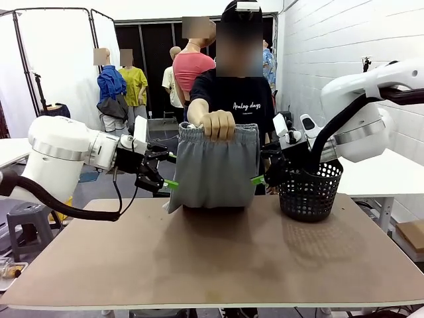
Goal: Fold the training pants.
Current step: Grab both ends of the Training pants handed by a person.
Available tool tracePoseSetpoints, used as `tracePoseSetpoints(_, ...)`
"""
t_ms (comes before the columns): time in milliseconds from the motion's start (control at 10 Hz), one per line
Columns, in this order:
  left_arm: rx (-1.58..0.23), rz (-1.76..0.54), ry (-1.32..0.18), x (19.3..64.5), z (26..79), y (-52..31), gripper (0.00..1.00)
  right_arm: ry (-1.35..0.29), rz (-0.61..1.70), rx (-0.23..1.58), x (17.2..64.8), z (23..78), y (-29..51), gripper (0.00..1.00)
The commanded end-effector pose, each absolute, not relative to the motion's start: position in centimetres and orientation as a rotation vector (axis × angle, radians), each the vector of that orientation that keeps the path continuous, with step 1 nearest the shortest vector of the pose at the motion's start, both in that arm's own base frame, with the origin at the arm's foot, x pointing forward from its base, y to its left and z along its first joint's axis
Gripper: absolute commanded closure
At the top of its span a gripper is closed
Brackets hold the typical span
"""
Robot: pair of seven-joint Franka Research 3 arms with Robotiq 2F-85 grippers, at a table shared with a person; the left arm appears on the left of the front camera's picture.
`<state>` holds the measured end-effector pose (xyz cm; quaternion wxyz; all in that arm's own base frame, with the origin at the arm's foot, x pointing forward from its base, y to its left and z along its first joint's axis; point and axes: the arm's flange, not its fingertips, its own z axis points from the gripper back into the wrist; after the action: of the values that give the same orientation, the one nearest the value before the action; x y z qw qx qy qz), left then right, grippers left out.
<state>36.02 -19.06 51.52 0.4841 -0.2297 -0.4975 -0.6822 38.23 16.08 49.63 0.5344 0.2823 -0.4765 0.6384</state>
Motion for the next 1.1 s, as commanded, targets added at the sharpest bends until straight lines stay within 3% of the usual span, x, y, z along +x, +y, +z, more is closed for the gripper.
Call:
tracePoseSetpoints(0,-0.592,-1.663,-1.260,37.2,50.4,-19.6,0.00,-1.189,1.550,0.727,39.0,48.4,16.8,0.00)
tracePoseSetpoints(400,-0.633,-1.579,-1.365,36.7,50.6,-20.6,0.00,-1.276,1.583,0.817,38.8,48.4,18.2,0.00)
tracePoseSetpoints(1000,-0.539,-1.550,-1.501,33.3,54.1,-18.9,0.00,-1.294,1.609,0.837,38.9,49.1,18.2,0.00)
